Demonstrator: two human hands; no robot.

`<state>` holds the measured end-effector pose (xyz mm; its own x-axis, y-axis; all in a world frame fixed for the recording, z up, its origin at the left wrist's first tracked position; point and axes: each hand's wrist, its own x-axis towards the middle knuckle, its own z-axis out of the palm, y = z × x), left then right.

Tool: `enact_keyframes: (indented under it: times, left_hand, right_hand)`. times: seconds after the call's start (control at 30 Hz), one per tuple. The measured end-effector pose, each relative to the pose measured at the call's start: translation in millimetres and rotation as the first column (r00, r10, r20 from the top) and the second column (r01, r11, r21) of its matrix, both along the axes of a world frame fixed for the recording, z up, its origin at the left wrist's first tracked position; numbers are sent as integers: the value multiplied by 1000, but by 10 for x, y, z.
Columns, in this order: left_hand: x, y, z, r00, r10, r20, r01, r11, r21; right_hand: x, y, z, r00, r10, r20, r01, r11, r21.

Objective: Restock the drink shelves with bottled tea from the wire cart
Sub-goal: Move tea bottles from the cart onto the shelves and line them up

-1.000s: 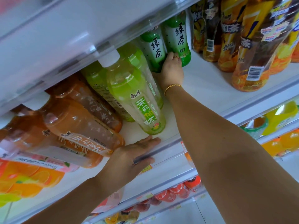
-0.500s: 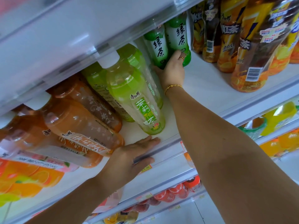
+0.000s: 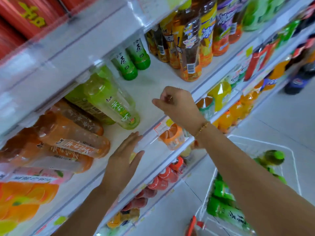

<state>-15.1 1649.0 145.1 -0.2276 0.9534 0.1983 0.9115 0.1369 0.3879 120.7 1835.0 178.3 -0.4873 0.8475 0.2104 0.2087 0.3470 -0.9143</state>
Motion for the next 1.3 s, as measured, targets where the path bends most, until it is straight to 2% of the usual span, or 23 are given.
enact_keyframes:
  times: [0.07,0.13,0.2,0.27,0.33,0.37,0.5,0.57,0.63,0.73,0.8,0.9,0.93,1.0,1.03,1.13,1.2,1.3]
  left_hand:
    - [326,-5,17,991,5,134,-11,999,48]
    - [721,71,-10,973,-51,225,44,998,38]
    - [1099,221,-162,935,-128,331,143,990,-20]
    - [1415,386,-462,895,-175,410,250,959,-136]
    - [1671,499,-898,875,-213,435,354,894,-275]
    - [1785,524,-1150,868,-232,438,401,849,-345]
    - [2160,513,-2044,883,-285,373,466,637,-615]
    - [2265,513,-2381,888,-313,338,460,567,-683]
    - [2362,552,-2628,886,-380,267,447,545,-709]
    - [2491,663,-2867,871,-460,172,448,601,-662]
    - [2582,718,-3001,825,-548,136,487,569,-663]
    - [2690,797,-3145,783,-615,90,492,525,-694]
    - [2709,828,-3155,787,-611,85,485,528,-697]
    - [2710,895,-3156,823,-551,138,479,543,-689]
    - [2685,922,-3138,851,-493,180,470,564,-679]
    - [2597,967,-2995,908,-283,310,418,684,-598]
    - [2537,995,-2802,901,-169,400,374,770,-517]
    - [2388,1070,-2496,860,-43,509,304,845,-441]
  right_hand:
    - [578,-218,-126,997,-77,12,77,995,-60]
    - [1122,-360,-445,979,-179,102,193,969,-151]
    - [1655,-464,-897,917,-309,254,367,901,-230]
    - [2141,-599,-1345,794,-360,491,537,793,-287]
    - [2523,-819,-1772,675,-253,693,622,700,-351]
    - [2675,-955,-1970,653,-190,733,640,657,-399]
    - [2935,-1436,-2522,626,55,778,628,556,-545]
    - [2931,-1605,-2731,617,151,772,624,503,-598]
    - [2913,-1747,-2940,596,224,771,620,482,-619]
    - [2904,-1870,-3201,647,104,755,711,275,-647]
    - [2923,-1850,-3210,648,-51,760,759,124,-639]
    - [2950,-1815,-3278,688,-280,670,679,-79,-730]
    - [2923,-1792,-3305,679,-393,620,622,-142,-770]
    - [2815,-1799,-3308,563,-613,555,456,-329,-827]
    - [2738,-1829,-3358,520,-647,558,408,-386,-828]
    - [2499,-1816,-3403,500,-638,586,434,-401,-807]
    - [2400,-1775,-3477,497,-587,639,490,-418,-765]
    - [2318,-1751,-3602,504,-559,658,508,-424,-750]
